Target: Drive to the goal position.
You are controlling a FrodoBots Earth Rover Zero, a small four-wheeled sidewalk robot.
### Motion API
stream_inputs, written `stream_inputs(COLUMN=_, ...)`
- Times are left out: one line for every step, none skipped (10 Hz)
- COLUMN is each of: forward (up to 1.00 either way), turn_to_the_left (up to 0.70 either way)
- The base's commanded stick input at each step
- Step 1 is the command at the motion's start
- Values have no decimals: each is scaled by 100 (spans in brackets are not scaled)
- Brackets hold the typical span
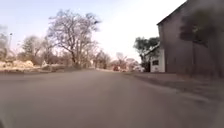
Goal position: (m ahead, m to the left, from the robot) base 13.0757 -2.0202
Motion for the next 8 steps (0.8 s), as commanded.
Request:
stream_inputs(forward=70, turn_to_the_left=0)
stream_inputs(forward=70, turn_to_the_left=0)
stream_inputs(forward=70, turn_to_the_left=0)
stream_inputs(forward=70, turn_to_the_left=0)
stream_inputs(forward=70, turn_to_the_left=0)
stream_inputs(forward=70, turn_to_the_left=0)
stream_inputs(forward=70, turn_to_the_left=0)
stream_inputs(forward=70, turn_to_the_left=0)
